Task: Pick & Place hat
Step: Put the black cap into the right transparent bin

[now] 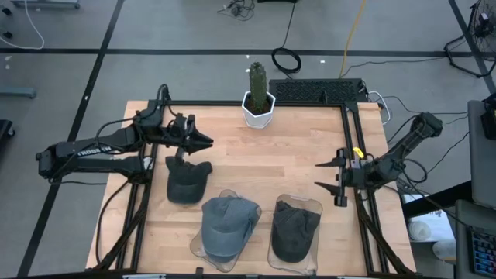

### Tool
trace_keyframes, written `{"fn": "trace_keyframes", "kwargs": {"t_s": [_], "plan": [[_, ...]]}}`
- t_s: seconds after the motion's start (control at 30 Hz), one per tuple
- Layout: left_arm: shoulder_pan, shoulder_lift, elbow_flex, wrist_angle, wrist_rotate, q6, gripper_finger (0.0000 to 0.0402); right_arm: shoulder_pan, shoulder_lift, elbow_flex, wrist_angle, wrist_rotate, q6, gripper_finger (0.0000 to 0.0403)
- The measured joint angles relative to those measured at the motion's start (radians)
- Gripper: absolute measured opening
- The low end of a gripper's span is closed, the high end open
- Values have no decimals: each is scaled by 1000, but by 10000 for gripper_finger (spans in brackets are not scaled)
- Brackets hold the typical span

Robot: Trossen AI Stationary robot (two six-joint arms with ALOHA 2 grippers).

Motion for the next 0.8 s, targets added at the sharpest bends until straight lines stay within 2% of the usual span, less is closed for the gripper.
{"fn": "trace_keyframes", "kwargs": {"t_s": [0.1,0.23,0.37,0.43,0.5,0.63,0.7,0.8], "plan": [[-18,0,0,-18,-21,-9,81,-14,-7,-15,1,0,-12,233],[-55,0,7,-44,-132,-128,91,-22,-8,-37,-1,-1,-17,229],[-155,-19,105,-21,-30,-46,117,-26,-9,-42,1,-1,-12,229],[-251,-8,156,-67,-43,-37,131,-26,-9,-43,1,-1,4,228],[-373,26,226,-185,-165,-35,142,-26,-8,-43,0,-1,11,227],[-642,128,360,-582,-541,-77,145,-26,-8,-43,0,-1,13,227],[-757,191,406,-742,-671,-188,140,-26,-9,-43,0,-1,13,228],[-884,295,433,-924,-732,-485,130,-26,-8,-43,0,-1,17,227]]}}
